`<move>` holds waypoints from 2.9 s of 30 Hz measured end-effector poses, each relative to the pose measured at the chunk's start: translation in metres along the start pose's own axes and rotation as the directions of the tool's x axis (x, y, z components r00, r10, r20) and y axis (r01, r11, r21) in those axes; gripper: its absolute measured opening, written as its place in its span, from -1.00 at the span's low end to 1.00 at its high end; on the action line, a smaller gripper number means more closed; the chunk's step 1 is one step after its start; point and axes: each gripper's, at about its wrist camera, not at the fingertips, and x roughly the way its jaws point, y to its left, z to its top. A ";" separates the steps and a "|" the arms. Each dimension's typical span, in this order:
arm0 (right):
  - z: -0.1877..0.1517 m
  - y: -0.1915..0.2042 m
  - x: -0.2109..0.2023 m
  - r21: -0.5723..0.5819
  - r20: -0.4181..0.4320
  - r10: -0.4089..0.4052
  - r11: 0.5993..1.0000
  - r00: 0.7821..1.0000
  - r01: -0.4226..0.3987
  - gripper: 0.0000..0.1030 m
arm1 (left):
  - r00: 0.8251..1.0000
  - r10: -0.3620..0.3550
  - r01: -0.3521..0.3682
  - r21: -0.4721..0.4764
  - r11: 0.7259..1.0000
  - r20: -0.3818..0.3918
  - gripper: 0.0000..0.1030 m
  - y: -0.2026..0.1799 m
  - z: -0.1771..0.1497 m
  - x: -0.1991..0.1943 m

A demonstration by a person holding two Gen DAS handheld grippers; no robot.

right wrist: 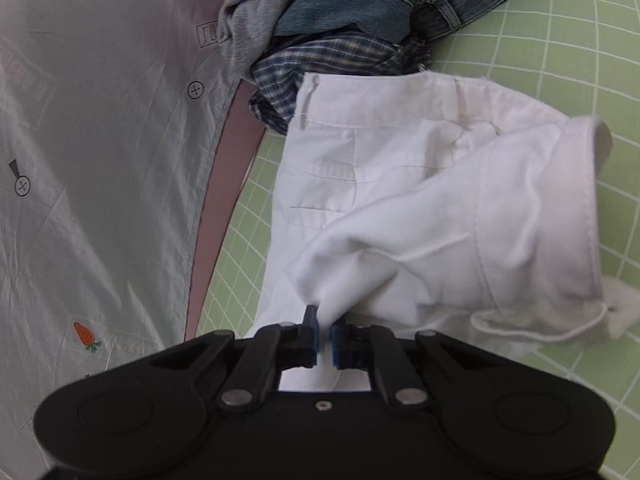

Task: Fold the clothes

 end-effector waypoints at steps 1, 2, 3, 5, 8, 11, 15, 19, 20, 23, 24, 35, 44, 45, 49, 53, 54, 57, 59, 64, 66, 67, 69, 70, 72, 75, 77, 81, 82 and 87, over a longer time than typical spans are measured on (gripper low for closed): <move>0.002 0.009 -0.005 -0.029 0.018 0.021 0.999 1.000 -0.021 -0.90 | 0.999 -0.001 0.001 0.011 1.000 0.036 -0.93 -0.001 0.009 -0.007; 0.003 0.017 -0.009 -0.057 0.036 0.043 0.998 0.998 -0.041 -0.91 | 0.998 -0.001 0.000 0.020 1.000 0.059 -0.93 -0.001 0.009 -0.016; 0.004 0.025 -0.015 -0.090 0.054 0.063 0.994 0.997 -0.058 -0.91 | 0.997 -0.001 -0.001 0.029 1.000 0.081 -0.93 -0.002 0.009 -0.024; 0.006 0.038 -0.037 -0.180 0.099 0.096 0.981 0.990 -0.077 -0.91 | 0.995 -0.001 -0.002 0.027 1.000 0.096 -0.93 0.001 -0.001 -0.040; 0.002 0.037 -0.070 -0.254 0.139 0.088 0.966 0.986 -0.051 -0.91 | 0.997 0.024 -0.024 0.004 1.000 0.069 -0.93 0.014 -0.042 -0.065; -0.007 0.018 -0.089 -0.271 0.142 0.045 0.963 0.989 -0.005 -0.92 | 0.997 0.073 -0.072 0.024 0.997 -0.028 -0.93 0.030 -0.101 -0.081; -0.031 -0.035 -0.090 -0.299 0.099 -0.146 0.939 0.984 0.170 -0.91 | 0.960 0.154 -0.141 0.071 0.987 -0.234 -0.91 0.049 -0.177 -0.062; -0.041 -0.062 -0.084 -0.281 0.041 -0.222 0.933 0.974 0.225 -0.91 | 0.953 0.176 -0.154 0.104 0.983 -0.248 -0.74 0.053 -0.194 -0.071; -0.042 -0.064 -0.085 -0.284 0.038 -0.227 0.931 0.973 0.228 -0.89 | 0.961 0.155 -0.137 0.091 0.986 -0.228 -0.56 0.054 -0.189 -0.077; -0.045 -0.067 -0.086 -0.293 0.029 -0.242 0.925 0.970 0.240 -0.73 | 0.981 0.109 -0.101 0.057 0.993 -0.160 -0.13 0.050 -0.171 -0.089; -0.046 -0.069 -0.086 -0.296 0.026 -0.247 0.923 0.969 0.244 -0.69 | 0.984 0.101 -0.094 0.056 0.994 -0.144 -0.07 0.045 -0.166 -0.090; -0.046 -0.068 -0.075 -0.244 0.063 -0.352 0.902 0.934 0.356 0.29 | 0.989 -0.020 0.051 0.207 0.977 -0.147 0.54 -0.038 -0.135 -0.051; -0.048 -0.071 -0.059 -0.189 0.075 -0.412 0.888 0.908 0.419 0.53 | 0.979 0.011 0.059 0.328 0.943 -0.206 0.55 -0.075 -0.140 -0.005; -0.049 -0.071 -0.057 -0.189 0.076 -0.419 0.885 0.905 0.426 0.53 | 0.978 0.048 0.026 0.348 0.937 -0.202 0.38 -0.073 -0.141 -0.002; -0.049 -0.070 -0.052 -0.192 0.074 -0.433 0.878 0.899 0.439 0.54 | 0.974 0.092 -0.033 0.276 0.961 -0.206 -0.85 -0.041 -0.135 -0.003; -0.049 -0.072 -0.050 -0.200 0.074 -0.435 0.875 0.897 0.441 0.55 | 0.982 0.131 -0.112 0.144 0.983 -0.137 -0.90 0.003 -0.123 -0.030; -0.050 -0.072 -0.050 -0.204 0.075 -0.435 0.874 0.897 0.441 0.55 | 0.983 0.149 -0.136 0.116 0.984 -0.105 -0.90 0.014 -0.117 -0.043; -0.052 -0.073 -0.050 -0.225 0.085 -0.429 0.871 0.899 0.437 0.54 | 0.977 0.198 -0.198 0.020 0.980 -0.078 -0.90 0.051 -0.123 -0.077; -0.054 -0.076 -0.052 -0.233 0.087 -0.426 0.870 0.901 0.434 0.54 | 0.970 0.230 -0.235 -0.047 0.971 -0.078 -0.89 0.077 -0.132 -0.099; -0.060 -0.086 -0.059 -0.260 0.087 -0.427 0.862 0.900 0.435 0.52 | 0.928 0.307 -0.326 -0.060 0.943 -0.213 -0.88 0.116 -0.201 -0.110; -0.062 -0.091 -0.063 -0.279 0.086 -0.429 0.856 0.899 0.435 0.52 | 0.910 0.299 -0.325 -0.046 0.945 -0.289 -0.84 0.121 -0.231 -0.109; -0.063 -0.094 -0.065 -0.283 0.084 -0.431 0.854 0.898 0.436 0.52 | 0.905 0.302 -0.324 -0.025 0.946 -0.301 -0.80 0.120 -0.241 -0.111; -0.065 -0.100 -0.067 -0.291 0.081 -0.434 0.851 0.897 0.438 0.52 | 0.896 0.308 -0.319 0.016 0.947 -0.320 -0.68 0.117 -0.259 -0.115; -0.066 -0.103 -0.069 -0.293 0.080 -0.432 0.851 0.898 0.436 0.52 | 0.902 0.306 -0.312 0.031 0.950 -0.304 -0.68 0.114 -0.261 -0.119; -0.068 -0.105 -0.071 -0.297 0.084 -0.427 0.852 0.900 0.432 0.52 | 0.917 0.284 -0.284 0.040 0.958 -0.279 -0.62 0.111 -0.258 -0.124; -0.070 -0.105 -0.073 -0.304 0.084 -0.426 0.850 0.901 0.430 0.52 | 0.933 0.267 -0.260 0.061 0.964 -0.240 -0.31 0.104 -0.250 -0.130; -0.072 -0.101 -0.076 -0.321 0.080 -0.424 0.846 0.902 0.426 0.52 | 0.939 0.263 -0.246 0.103 0.964 -0.219 -0.16 0.095 -0.244 -0.131; -0.075 -0.097 -0.082 -0.364 0.071 -0.416 0.835 0.907 0.412 0.52 | 0.946 0.255 -0.208 0.230 0.951 -0.200 0.06 0.067 -0.242 -0.126; -0.074 -0.099 -0.081 -0.364 0.062 -0.411 0.839 0.909 0.404 0.52 | 0.946 0.255 -0.198 0.266 0.943 -0.200 0.13 0.059 -0.243 -0.122; -0.067 -0.107 -0.080 -0.362 0.015 -0.388 0.857 0.921 0.367 0.53 | 0.931 0.327 -0.220 0.466 0.857 -0.161 0.25 0.018 -0.251 -0.102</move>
